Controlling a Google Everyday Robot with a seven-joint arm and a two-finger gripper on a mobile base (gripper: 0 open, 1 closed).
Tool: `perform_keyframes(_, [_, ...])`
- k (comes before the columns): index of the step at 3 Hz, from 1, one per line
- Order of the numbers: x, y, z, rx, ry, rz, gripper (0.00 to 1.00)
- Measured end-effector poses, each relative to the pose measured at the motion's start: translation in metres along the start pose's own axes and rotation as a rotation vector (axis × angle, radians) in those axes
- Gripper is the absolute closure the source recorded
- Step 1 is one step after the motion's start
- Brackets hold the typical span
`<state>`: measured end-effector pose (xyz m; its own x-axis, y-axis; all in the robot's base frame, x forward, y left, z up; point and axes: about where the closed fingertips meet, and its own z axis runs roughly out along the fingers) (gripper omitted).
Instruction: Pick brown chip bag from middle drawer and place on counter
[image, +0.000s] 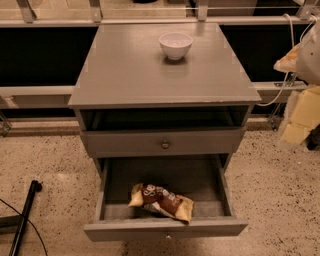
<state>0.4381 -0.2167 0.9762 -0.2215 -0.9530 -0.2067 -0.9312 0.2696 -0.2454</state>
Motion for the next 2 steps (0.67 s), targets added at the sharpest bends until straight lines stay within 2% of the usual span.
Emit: perform_keyframes(2, [-0.0001,-0.0013,0.0060,-0.017,-0.011,0.009,0.00])
